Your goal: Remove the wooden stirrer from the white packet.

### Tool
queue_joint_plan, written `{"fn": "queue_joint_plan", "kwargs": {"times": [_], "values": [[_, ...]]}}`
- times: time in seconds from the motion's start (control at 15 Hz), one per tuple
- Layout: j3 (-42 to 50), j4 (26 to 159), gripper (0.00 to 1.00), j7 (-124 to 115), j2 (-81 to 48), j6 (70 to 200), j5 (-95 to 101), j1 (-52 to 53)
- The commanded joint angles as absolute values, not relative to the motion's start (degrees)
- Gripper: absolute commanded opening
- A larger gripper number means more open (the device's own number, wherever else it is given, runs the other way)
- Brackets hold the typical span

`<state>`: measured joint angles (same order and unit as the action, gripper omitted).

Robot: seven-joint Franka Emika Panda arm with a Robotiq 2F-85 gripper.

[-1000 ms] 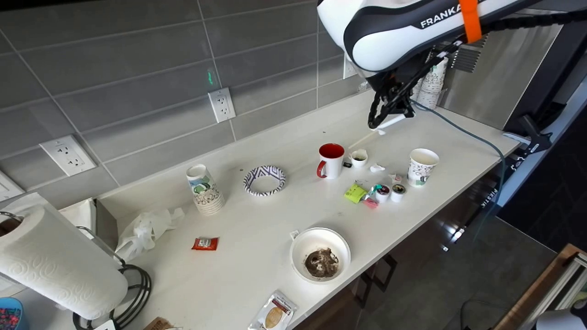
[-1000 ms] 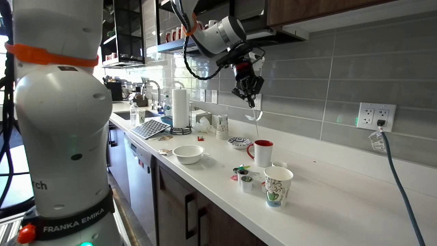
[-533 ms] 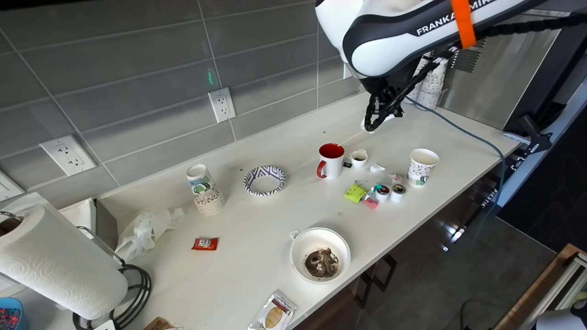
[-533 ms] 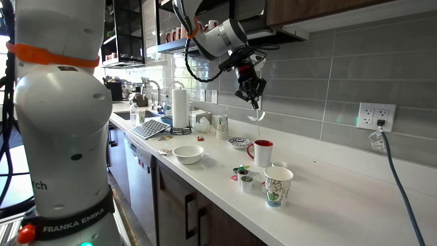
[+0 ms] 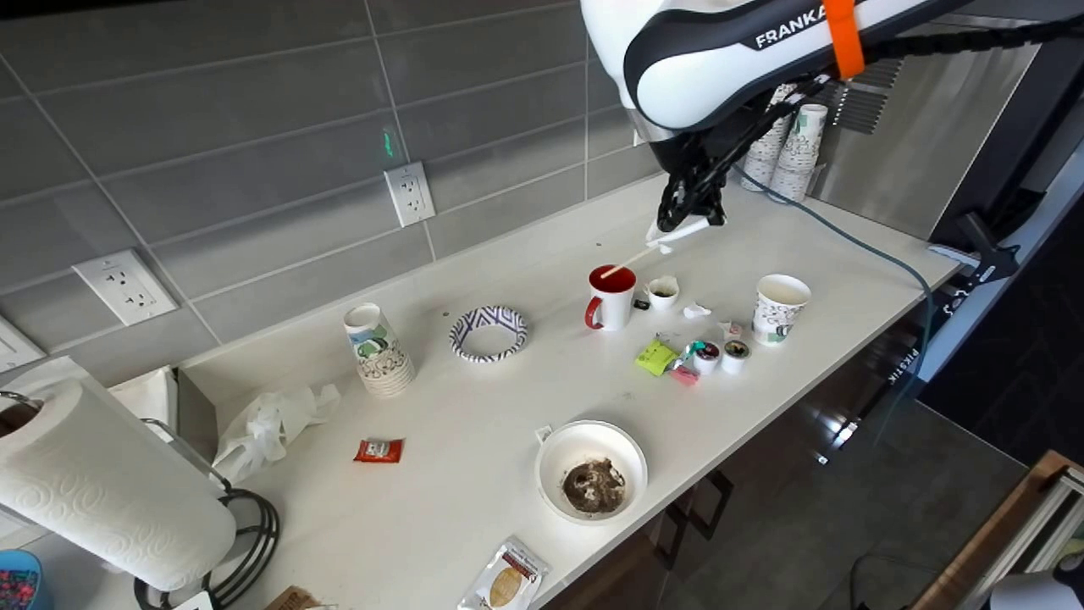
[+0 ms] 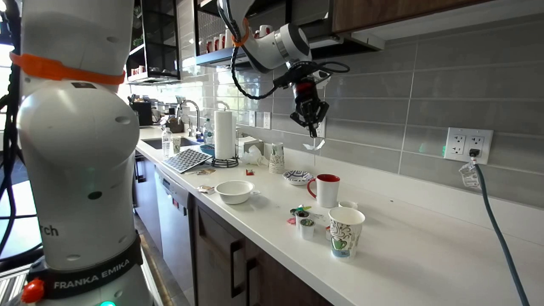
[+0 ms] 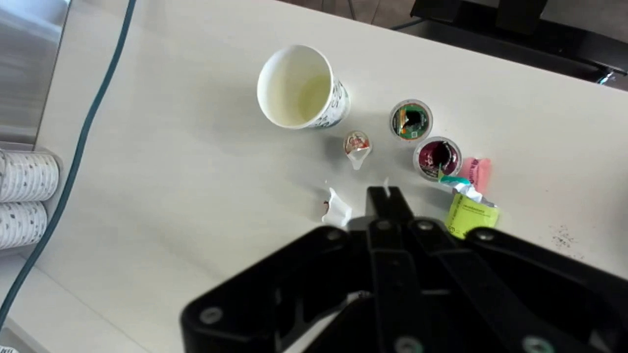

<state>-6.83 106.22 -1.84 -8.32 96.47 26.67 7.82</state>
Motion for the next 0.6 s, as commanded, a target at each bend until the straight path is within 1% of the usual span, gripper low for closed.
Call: {"fn": "queue_joint_plan", "kwargs": {"times": [0.0,0.27,0.4,0.53], "values": [[-6.48,103.2,0.0,-0.92,-11.53,89.44,28.43,8.47],[-6.28,102.52,0.0,-2.11,-13.57,87.32,30.97,8.68],[-6.51,102.74,0.0,-0.85,-13.99,90.8,30.44,8.3],[-6.16,101.19,0.0,-2.89,-15.58,87.31,34.1,9.48]]}}
